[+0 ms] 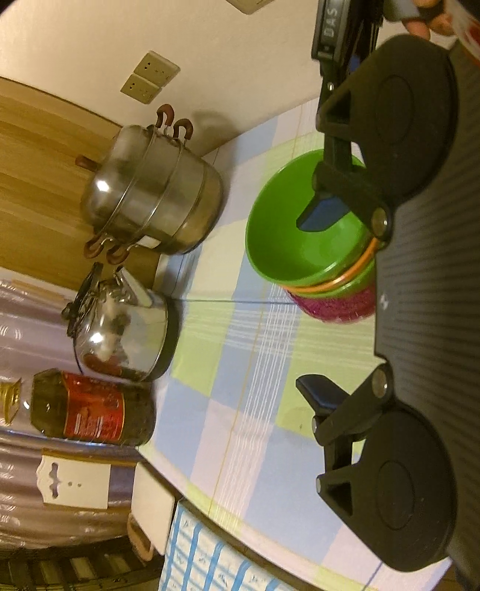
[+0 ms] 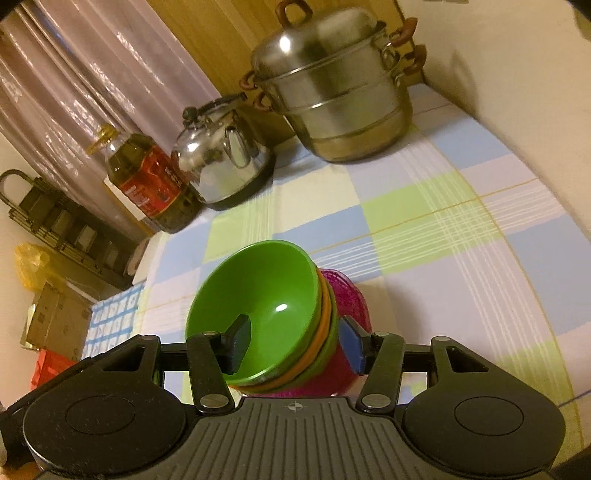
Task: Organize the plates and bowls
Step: 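Lower the bowl stack onto the pink plates and open both tools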
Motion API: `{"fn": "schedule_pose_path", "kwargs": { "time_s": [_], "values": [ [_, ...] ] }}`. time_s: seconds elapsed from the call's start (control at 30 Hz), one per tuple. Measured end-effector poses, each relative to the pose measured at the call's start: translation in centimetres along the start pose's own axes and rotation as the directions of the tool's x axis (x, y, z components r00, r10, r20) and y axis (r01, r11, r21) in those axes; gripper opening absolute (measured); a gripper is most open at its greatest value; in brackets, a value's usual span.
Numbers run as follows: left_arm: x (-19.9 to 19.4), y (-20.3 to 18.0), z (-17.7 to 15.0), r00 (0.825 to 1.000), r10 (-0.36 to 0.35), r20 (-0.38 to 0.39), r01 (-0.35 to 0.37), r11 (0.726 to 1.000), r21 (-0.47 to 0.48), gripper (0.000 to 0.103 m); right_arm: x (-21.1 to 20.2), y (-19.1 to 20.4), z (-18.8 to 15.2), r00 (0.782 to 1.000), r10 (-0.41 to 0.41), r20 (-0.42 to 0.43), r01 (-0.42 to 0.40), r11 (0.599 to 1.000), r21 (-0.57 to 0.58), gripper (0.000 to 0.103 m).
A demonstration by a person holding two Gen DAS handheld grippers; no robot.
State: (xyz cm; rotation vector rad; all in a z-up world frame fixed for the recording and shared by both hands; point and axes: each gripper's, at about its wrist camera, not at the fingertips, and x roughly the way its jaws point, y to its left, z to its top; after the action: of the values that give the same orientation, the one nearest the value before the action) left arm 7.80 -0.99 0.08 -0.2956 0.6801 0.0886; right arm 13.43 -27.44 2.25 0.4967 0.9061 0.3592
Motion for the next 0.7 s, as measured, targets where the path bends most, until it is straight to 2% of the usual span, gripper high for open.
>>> {"fn": "schedule_pose_path", "kwargs": {
  "time_s": [0.3, 0.47, 0.7],
  "values": [
    [-2.8, 0.6, -2.2, 0.999, 0.029, 0.018, -0.029, 1.0, -0.004, 0.082, -2.7, 0.5, -2.9, 0.999, -0.029, 0.031, 0.031, 0.996, -0.082, 0.053],
    [-4.2, 0.9, -3.6, 1.0, 0.013, 0.006, -0.013, 1.0, -0.013, 0.077, -3.5, 0.5, -4.9, 0.998, -0.049, 0.037, 0.054, 0.991, -0.126, 0.053],
    [-5.6, 1.5, -5.6, 0.999, -0.029, -0.037, 0.028, 0.999, -0.04, 0.076, -4.2, 0.3, -7.6, 0.997, -0.075, 0.025, 0.078, 0.983, -0.164, 0.054]
  ]
}}
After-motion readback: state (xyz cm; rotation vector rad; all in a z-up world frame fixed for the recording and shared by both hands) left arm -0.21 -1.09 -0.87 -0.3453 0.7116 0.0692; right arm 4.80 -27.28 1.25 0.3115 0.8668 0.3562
